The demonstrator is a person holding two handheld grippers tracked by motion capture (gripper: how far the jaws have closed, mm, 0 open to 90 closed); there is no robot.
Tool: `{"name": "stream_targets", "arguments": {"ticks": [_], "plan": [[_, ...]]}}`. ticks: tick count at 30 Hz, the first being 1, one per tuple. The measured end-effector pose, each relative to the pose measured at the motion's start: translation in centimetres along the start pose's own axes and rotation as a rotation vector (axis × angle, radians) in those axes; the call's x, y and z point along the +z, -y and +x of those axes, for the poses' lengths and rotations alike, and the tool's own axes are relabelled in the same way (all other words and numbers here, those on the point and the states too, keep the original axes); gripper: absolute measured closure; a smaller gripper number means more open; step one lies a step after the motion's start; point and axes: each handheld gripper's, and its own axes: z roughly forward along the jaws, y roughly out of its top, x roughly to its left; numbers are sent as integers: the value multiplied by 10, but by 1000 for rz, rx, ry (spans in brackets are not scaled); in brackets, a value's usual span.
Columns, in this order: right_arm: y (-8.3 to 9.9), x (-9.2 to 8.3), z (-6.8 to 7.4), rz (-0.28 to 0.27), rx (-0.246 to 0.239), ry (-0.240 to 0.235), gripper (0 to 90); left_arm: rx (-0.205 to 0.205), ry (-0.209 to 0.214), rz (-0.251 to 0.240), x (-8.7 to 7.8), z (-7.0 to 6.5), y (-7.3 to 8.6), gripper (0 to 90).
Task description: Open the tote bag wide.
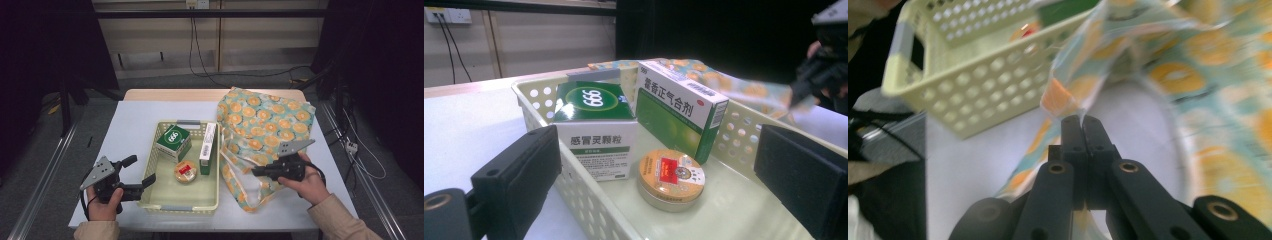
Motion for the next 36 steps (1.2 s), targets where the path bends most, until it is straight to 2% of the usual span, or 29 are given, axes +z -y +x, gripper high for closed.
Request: {"name": "stream_targets", "arguments": {"ticks": [5,8,10,13,17,23,25,29,34,36], "plan": [[-16,-14,-28,-13,28,82,900,-5,-2,0,-1,1,1,49],[-21,-19,-48,-38,73,117,900,-5,-2,-5,-2,1,0,49],[-23,-21,-61,-34,81,146,900,-2,-2,-3,-2,1,0,49],[-24,-20,-78,-35,86,197,900,-7,0,-2,-1,0,1,49],[-22,-18,-100,-56,136,224,900,-11,3,-4,0,0,1,49],[-22,-8,-126,-23,150,287,900,-8,2,-3,-1,2,2,49],[-21,-6,-136,-33,176,292,900,-8,3,-3,-1,2,2,49],[-15,1,-150,3,194,325,900,-10,4,0,-1,4,3,49],[-5,10,-158,57,206,340,900,-22,-2,-4,-2,5,4,49],[-1,11,-159,60,213,336,900,-19,-1,-4,-2,5,3,49]]}}
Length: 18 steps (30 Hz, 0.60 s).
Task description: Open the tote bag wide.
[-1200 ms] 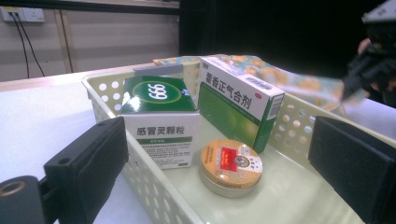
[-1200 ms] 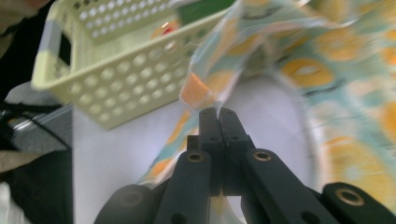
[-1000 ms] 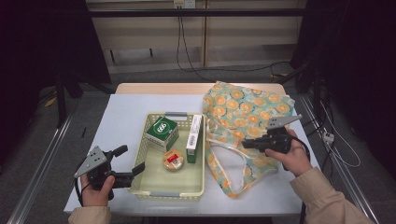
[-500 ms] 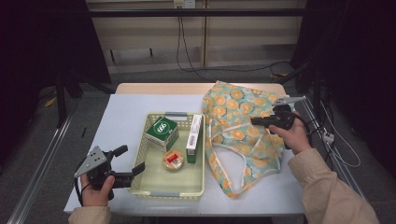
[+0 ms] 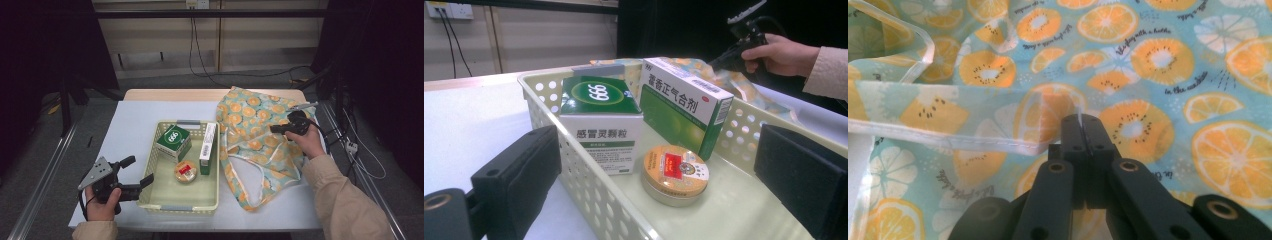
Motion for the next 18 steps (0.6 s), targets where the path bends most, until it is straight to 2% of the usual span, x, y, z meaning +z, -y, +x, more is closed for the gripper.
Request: {"name": "stream_targets", "arguments": {"ticks": [3,5,7,12,15,18], "plan": [[3,0,2,5,7,-10,883,-3,2,-4,1,-1,0,49],[4,-3,6,4,5,-11,817,0,0,0,0,0,0,49],[4,-6,13,15,-21,-21,733,1,0,1,1,-1,0,49],[6,-18,34,4,-98,-19,513,6,2,6,2,-2,0,49],[5,-26,46,4,-136,-26,422,8,2,8,3,-3,-1,49],[3,-35,58,-7,-163,-32,371,9,2,8,3,-4,-1,49]]}}
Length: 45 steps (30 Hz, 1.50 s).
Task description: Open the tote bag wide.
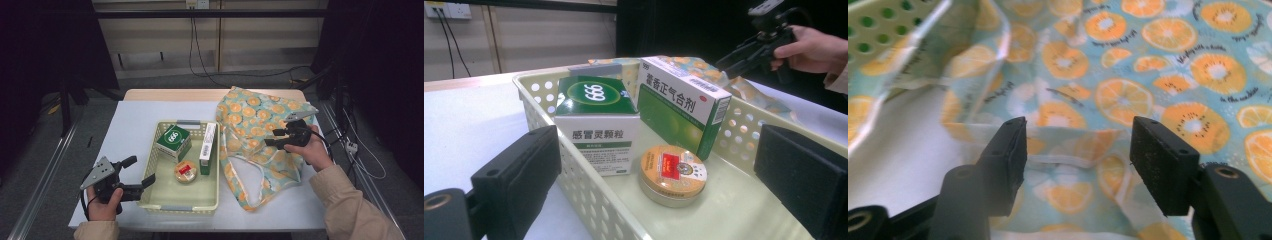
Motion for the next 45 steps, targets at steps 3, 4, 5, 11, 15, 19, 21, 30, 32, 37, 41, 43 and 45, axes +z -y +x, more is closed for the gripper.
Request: {"name": "stream_targets", "arguments": {"ticks": [3,4,5,11,15,19,21,30,32,37,41,43,45], "plan": [[-2,-7,13,-14,-26,-1,328,0,1,0,0,0,0,49],[-2,-9,17,-17,-44,-5,329,-1,2,-2,0,-1,0,49],[-3,-10,21,-17,-59,-6,327,3,1,1,0,0,0,50],[1,-7,36,-19,-96,-51,430,6,1,-2,0,-1,-1,50],[10,9,44,30,-119,-102,549,5,2,0,0,-1,-1,49],[19,29,49,83,-130,-133,615,4,3,-1,0,-1,-1,49],[21,36,51,92,-139,-136,673,3,5,1,1,-1,0,49],[23,41,45,82,-86,-141,900,0,4,-1,0,0,0,49],[21,36,46,66,-82,-151,900,1,5,-1,0,0,0,49],[18,28,51,60,-84,-178,900,5,7,-2,0,-1,-1,49],[21,27,54,59,-70,-206,900,4,7,-2,1,-1,-1,49],[23,29,56,74,-72,-225,894,4,7,-3,1,-1,-1,49],[24,28,59,68,-77,-229,849,4,8,-1,1,-1,-1,49]]}}
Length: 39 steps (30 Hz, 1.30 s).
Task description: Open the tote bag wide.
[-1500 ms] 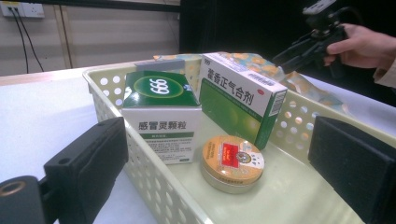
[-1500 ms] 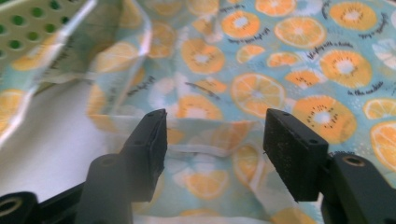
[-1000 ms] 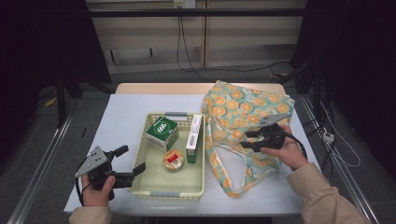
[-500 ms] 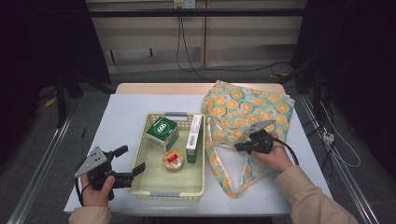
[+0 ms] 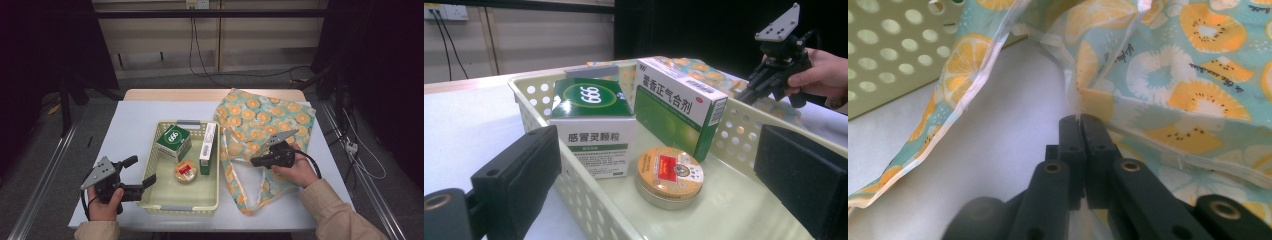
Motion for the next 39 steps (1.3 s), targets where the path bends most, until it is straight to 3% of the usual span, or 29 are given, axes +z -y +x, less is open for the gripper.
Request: {"name": "stream_targets", "arguments": {"ticks": [4,10,14,17,25,29,32,34,36,39], "plan": [[0,-4,2,-16,-18,13,787,-3,0,4,0,0,0,49],[5,-13,-2,-30,-9,43,779,-8,-1,4,0,0,1,49],[14,-7,-1,26,-31,59,774,-2,4,9,1,-1,1,49],[18,-3,-3,63,-46,101,769,-4,5,9,2,-1,1,49],[15,8,1,21,-59,96,754,-3,8,12,4,-1,1,49],[5,19,-1,19,-58,95,807,3,12,7,4,-2,-1,49],[1,23,-4,20,-32,75,900,0,10,9,4,-1,1,49],[1,23,-6,22,-13,70,900,-3,7,11,3,-1,2,49],[0,19,-4,41,-25,65,900,-1,7,8,2,0,1,49],[-8,3,2,9,-37,43,900,-5,5,-5,0,0,0,49]]}}
